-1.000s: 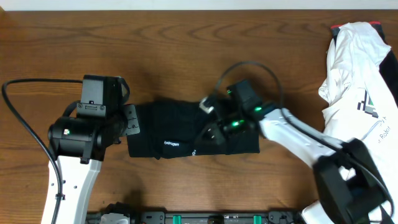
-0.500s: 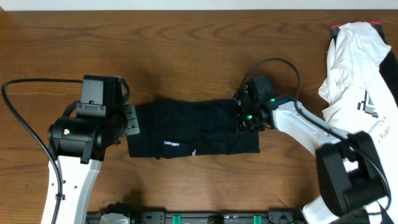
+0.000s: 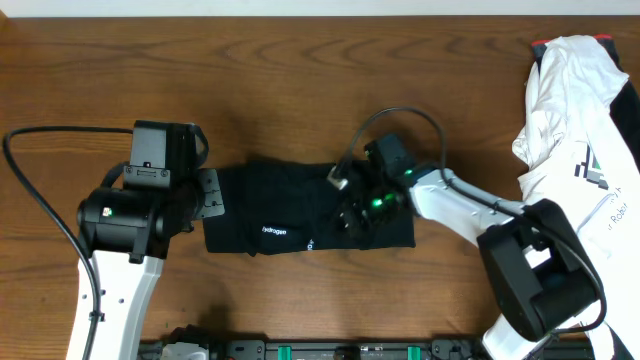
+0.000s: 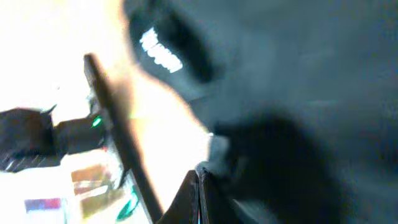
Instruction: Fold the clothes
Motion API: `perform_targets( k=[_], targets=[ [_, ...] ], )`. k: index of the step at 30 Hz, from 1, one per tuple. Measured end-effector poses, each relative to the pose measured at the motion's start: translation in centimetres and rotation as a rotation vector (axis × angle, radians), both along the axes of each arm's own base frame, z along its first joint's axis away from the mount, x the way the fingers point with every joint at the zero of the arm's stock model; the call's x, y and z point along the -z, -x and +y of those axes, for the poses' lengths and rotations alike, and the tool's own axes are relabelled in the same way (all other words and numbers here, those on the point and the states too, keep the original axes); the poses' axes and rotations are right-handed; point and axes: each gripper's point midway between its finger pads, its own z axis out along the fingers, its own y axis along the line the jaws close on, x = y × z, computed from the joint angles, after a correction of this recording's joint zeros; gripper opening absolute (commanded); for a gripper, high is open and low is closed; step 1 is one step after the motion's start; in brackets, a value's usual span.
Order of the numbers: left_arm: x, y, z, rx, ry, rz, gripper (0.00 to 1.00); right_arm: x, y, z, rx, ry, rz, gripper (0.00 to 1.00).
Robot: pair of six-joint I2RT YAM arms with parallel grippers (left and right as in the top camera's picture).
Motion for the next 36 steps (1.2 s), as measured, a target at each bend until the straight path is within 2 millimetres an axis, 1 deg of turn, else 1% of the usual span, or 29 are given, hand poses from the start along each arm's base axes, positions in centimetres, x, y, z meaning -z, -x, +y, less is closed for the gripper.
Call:
perform_targets(
  k=[3,6,8,10,11,13,15,17,19,20,21,24,27,30,33,36],
  targets=[
    [0.0,0.0,0.0,0.0,0.0,0.0,0.24,-0.5,1.5,0.9,-0.059,-0.034,0.01,0.01],
    [0.0,0.0,0.0,0.0,0.0,0.0,0.24,-0.6,2.4,1.1,-0.096,-0.046,0.012,0.01],
    [0.0,0.0,0.0,0.0,0.0,0.0,0.24,-0.7,2.5,1.2,-0.109,-0.058,0.002,0.02],
    [0.0,0.0,0.0,0.0,0.0,0.0,0.24,-1.1,2.1,1.3,-0.11,-0.075,-0.025,0.02],
    [0.0,0.0,0.0,0.0,0.0,0.0,0.24,-1.6,1.7,1.3,-0.105,-0.09,-0.048,0.01],
    [0.0,0.0,0.0,0.0,0.0,0.0,0.24,-3.2,0.1,1.0,-0.075,-0.12,-0.121,0.01],
    [0.0,0.0,0.0,0.0,0.0,0.0,0.24,-5.0,-1.7,0.3,-0.016,-0.123,-0.196,0.02],
    [0.0,0.0,0.0,0.0,0.0,0.0,0.24,-6.7,-3.9,-1.2,0.086,-0.079,-0.267,0.03],
    [0.0,0.0,0.0,0.0,0.0,0.0,0.24,-7.5,-5.6,-2.5,0.175,-0.027,-0.311,0.04],
    [0.0,0.0,0.0,0.0,0.0,0.0,0.24,-7.5,-6.3,-3.0,0.215,0.002,-0.32,0.04],
    [0.0,0.0,0.0,0.0,0.0,0.0,0.24,-7.2,-6.9,-3.4,0.249,0.034,-0.324,0.04],
    [0.0,0.0,0.0,0.0,0.0,-0.001,0.24,-5.3,-7.9,-4.3,0.324,0.127,-0.296,0.03],
    [0.0,0.0,0.0,0.0,0.0,-0.001,0.24,-2.5,-8.6,-3.8,0.359,0.19,-0.266,0.01],
    [0.0,0.0,0.0,0.0,0.0,-0.001,0.24,0.2,-9.4,-2.3,0.374,0.196,-0.25,0.01],
    [0.0,0.0,0.0,0.0,0.0,-0.002,0.24,1.5,-10.5,0.1,0.384,0.14,-0.267,0.01],
    [0.0,0.0,0.0,0.0,0.0,0.0,0.24,2.2,-10.8,2.1,0.388,0.088,-0.278,0.01]
  ],
)
